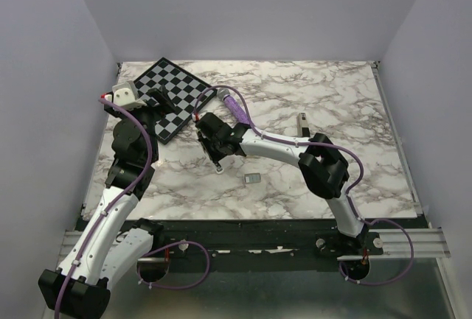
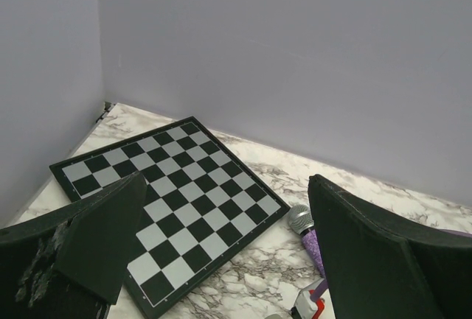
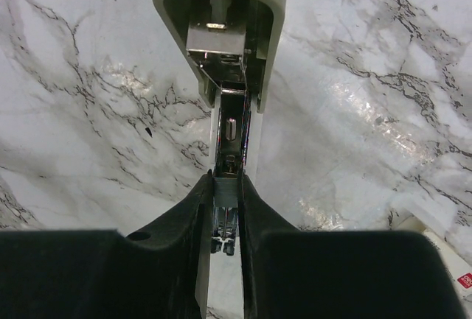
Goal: Load the staples into the stapler
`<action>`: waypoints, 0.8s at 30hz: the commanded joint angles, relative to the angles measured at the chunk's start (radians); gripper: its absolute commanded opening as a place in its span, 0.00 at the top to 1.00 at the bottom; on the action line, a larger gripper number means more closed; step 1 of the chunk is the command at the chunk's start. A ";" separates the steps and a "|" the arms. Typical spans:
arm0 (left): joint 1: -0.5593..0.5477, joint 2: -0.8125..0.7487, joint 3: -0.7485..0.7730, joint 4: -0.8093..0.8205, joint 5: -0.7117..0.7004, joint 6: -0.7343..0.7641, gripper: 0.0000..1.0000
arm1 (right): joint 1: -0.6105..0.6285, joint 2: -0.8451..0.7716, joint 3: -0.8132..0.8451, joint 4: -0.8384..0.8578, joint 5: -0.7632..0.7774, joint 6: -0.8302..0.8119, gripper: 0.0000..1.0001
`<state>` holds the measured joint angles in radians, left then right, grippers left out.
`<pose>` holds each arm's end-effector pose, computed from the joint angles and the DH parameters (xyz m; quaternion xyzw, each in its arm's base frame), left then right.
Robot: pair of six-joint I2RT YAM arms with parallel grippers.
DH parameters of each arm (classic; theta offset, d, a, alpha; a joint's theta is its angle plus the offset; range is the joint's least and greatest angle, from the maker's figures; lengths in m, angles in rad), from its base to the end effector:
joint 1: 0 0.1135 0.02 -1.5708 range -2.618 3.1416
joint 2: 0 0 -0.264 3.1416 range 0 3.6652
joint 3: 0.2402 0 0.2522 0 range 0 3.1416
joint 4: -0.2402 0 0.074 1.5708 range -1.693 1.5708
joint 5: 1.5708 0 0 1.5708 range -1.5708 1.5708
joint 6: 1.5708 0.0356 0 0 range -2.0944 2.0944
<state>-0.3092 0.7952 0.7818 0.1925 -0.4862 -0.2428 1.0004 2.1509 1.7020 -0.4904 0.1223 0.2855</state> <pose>0.1810 -0.0404 0.3775 -0.1640 0.6280 -0.0545 0.7588 0.2607 0.3983 0.1938 -0.3142 0.8955 0.1393 0.2829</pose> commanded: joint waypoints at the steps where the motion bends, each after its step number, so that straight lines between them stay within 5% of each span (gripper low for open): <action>1: 0.005 -0.013 -0.012 0.024 -0.018 0.011 0.01 | 0.006 0.020 0.004 0.006 0.034 0.009 0.76; 24: 0.004 -0.008 -0.013 0.025 -0.014 0.011 0.01 | 0.003 -0.005 0.019 -0.040 0.036 0.003 0.56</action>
<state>-0.3092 0.7948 0.7769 0.1936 -0.4862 -0.2428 1.0004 2.1509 1.7020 -0.5175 0.1242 0.2871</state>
